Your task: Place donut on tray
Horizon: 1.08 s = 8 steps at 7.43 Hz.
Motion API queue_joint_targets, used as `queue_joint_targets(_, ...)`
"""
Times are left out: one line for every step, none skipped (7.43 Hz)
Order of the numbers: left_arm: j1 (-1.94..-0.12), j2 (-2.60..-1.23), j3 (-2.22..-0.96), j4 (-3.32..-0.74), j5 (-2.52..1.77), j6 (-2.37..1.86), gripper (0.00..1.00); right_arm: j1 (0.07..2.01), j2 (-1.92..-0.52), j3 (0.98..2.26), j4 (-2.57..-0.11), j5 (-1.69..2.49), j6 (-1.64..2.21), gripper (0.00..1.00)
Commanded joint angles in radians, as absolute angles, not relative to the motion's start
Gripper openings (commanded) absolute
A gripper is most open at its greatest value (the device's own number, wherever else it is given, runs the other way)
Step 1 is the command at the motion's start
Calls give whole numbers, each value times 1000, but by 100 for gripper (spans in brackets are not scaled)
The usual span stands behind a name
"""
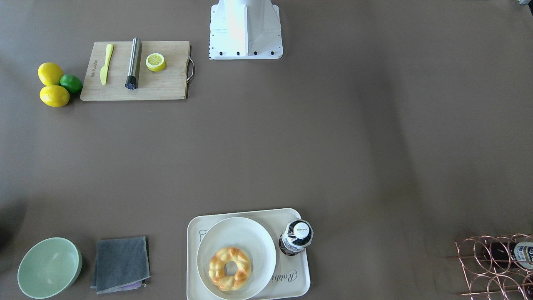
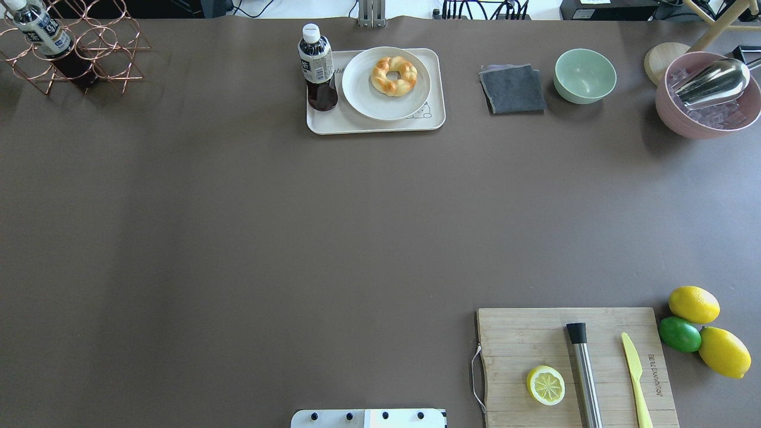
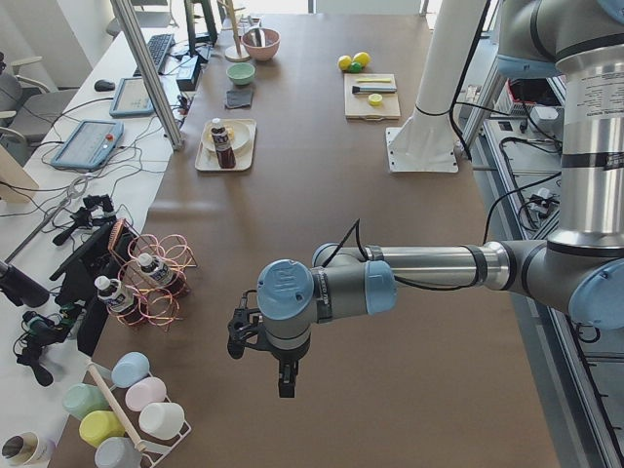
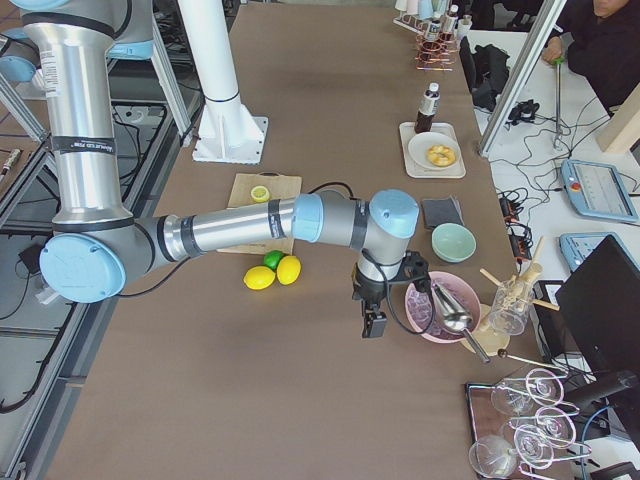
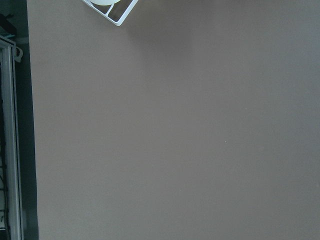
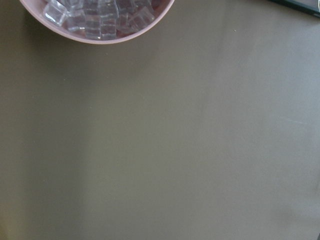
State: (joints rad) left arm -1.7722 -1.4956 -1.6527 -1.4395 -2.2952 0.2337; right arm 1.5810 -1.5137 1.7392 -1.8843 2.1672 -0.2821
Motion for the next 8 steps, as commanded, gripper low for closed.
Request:
queue_joint_targets(-1734, -1513, -1651, -1501, -2333, 109, 98, 1704, -1583, 1651, -1882, 2250, -457, 100)
queue_joint_targets(-1724, -1502, -1651, -1570, -2333, 110, 98, 1721, -1604, 1651, -1882, 2253, -483, 100)
queue_joint_targets(-1715, -1497, -1644, -1648, -2327, 109, 98, 1738, -1612, 1648, -1885, 2253, -488, 100)
queue_joint_targets(-1713, -1503, -1620, -1689, -2333, 104, 98, 1744, -1630, 1644, -1884, 2264, -486, 100)
queue_joint_targets(-1713, -1500, -1623, -1703, -2335, 119, 98, 1744, -1644, 1644, -1882, 2307, -479, 100)
queue_joint_targets(-1712, -1499, -1618, -1733, -2333, 123, 98, 1744, -1638, 1644, -1881, 2324, -454, 100)
queue_joint_targets(-1703, -1508, -1621, -1732, -2332, 112, 98, 1741, -1628, 1649, -1881, 2321, -369, 100)
queue_joint_targets(-1674, -1511, -1621, -1729, -2327, 109, 98, 1723, -1612, 1644, -1856, 2319, -313, 100)
